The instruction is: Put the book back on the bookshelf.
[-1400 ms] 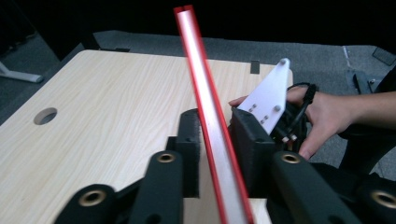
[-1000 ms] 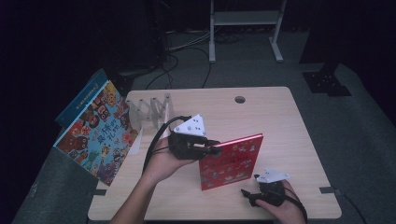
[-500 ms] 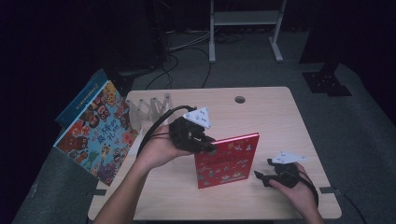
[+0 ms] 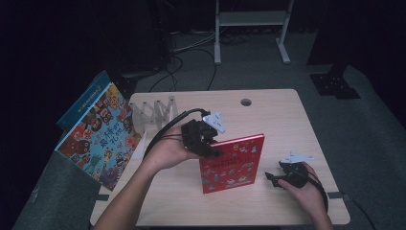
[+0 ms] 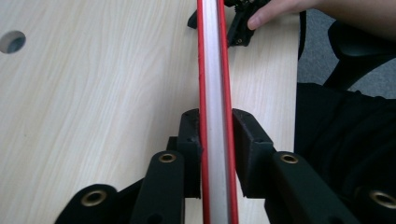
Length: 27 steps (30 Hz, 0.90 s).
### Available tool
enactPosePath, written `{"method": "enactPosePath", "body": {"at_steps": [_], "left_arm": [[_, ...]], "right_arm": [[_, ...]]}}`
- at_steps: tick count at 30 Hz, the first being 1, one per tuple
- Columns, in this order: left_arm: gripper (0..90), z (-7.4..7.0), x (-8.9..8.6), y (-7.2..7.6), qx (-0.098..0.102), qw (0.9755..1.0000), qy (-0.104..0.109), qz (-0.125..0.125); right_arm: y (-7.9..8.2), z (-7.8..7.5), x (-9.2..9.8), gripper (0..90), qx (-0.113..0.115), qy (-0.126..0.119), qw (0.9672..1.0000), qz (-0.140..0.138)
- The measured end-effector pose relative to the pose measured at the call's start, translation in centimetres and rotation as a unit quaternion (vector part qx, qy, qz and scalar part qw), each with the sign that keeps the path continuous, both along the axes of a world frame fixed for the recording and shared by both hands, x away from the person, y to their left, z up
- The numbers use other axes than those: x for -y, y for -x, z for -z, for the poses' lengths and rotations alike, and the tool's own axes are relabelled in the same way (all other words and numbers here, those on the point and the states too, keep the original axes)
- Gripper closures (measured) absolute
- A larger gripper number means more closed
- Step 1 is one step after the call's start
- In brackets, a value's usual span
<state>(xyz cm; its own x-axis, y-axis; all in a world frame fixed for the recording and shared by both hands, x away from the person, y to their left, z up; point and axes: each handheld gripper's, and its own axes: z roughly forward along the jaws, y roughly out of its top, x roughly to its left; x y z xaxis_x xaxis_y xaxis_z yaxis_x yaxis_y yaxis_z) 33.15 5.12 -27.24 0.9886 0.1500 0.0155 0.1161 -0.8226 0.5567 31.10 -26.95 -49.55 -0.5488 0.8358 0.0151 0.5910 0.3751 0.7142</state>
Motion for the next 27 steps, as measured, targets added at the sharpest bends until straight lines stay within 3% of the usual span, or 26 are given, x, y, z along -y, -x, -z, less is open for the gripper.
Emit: {"method": "enactPosePath", "body": {"at_steps": [11,13,22,27], "left_arm": [[78.9,-0.3,0.1,-0.2,-0.022,0.9996,-0.005,0.014],[79.1,-0.3,0.2,-0.3,-0.03,0.9995,-0.004,0.009],[79.2,-1.1,-0.1,-0.4,-0.037,0.9993,-0.003,-0.006],[79.2,-2.0,-1.2,-0.4,-0.036,0.999,-0.01,-0.022]], "right_arm": [[-0.3,0.4,0.2,22.4,0.005,-0.002,0.9999,0.013],[-0.3,0.8,0.1,18.6,0.019,-0.009,0.9997,0.015],[-0.4,0.8,0.1,16.1,0.017,-0.007,0.9997,0.017],[-0.5,0.8,0.0,13.4,0.014,-0.006,0.9998,0.011]]}}
